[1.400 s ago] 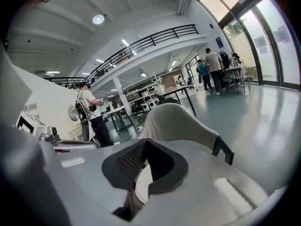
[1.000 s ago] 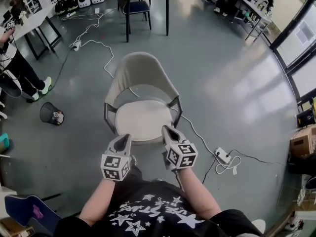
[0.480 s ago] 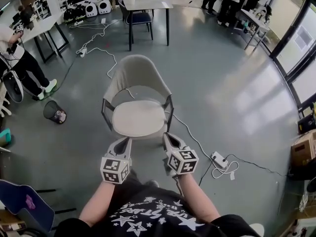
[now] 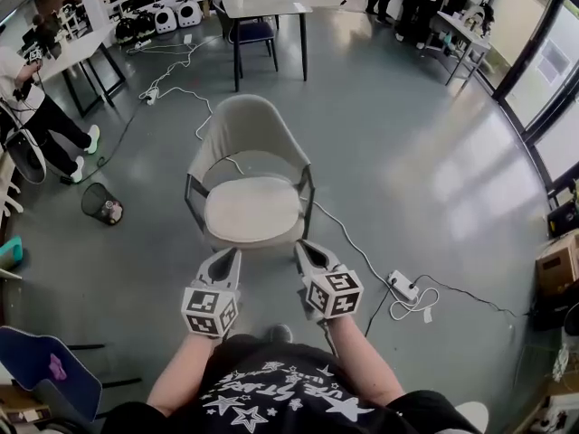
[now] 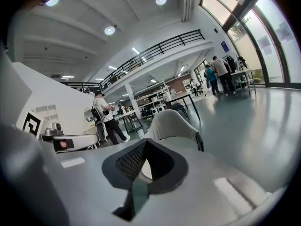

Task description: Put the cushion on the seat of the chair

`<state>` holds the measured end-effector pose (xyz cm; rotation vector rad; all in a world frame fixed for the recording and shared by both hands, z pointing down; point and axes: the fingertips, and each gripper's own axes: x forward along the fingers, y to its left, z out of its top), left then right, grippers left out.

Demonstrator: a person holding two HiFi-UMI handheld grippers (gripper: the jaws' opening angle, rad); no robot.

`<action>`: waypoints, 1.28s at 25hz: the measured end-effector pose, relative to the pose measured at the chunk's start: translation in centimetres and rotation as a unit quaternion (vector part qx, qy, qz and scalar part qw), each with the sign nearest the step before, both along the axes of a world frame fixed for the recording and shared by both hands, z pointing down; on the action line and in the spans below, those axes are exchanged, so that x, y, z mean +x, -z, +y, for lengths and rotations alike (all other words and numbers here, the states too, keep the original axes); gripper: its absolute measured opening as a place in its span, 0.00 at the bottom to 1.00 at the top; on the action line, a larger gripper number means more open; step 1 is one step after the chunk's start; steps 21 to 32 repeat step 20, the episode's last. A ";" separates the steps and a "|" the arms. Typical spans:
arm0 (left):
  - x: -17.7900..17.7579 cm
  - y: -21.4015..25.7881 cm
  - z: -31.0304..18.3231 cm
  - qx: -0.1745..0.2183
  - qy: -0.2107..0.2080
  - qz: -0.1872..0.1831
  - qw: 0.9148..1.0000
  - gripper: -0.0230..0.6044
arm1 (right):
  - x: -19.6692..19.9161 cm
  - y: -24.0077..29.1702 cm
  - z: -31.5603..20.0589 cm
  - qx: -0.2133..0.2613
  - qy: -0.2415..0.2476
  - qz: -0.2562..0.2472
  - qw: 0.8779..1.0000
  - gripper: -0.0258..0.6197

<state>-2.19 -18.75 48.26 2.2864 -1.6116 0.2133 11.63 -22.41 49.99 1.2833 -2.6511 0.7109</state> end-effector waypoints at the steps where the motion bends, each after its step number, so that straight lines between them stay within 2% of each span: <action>1: 0.0 0.1 0.1 0.000 0.000 0.003 1.000 0.05 | -0.2 -0.1 0.2 -0.002 0.001 0.001 1.000 0.04; 9: -2.0 1.1 4.0 0.004 -0.007 0.008 1.000 0.05 | -2.6 -0.4 3.5 -0.020 -0.009 0.002 1.000 0.04; 14: -5.4 1.8 7.7 0.008 0.003 0.009 1.000 0.05 | -4.7 0.7 6.7 -0.011 -0.014 0.007 1.000 0.04; 20: -7.7 3.0 12.1 0.027 0.001 0.014 1.000 0.05 | -6.5 1.8 11.1 0.003 -0.018 0.014 1.000 0.04; 32: -7.7 3.0 12.1 0.027 0.001 0.014 1.000 0.05 | -6.5 1.8 11.1 0.003 -0.018 0.014 1.000 0.04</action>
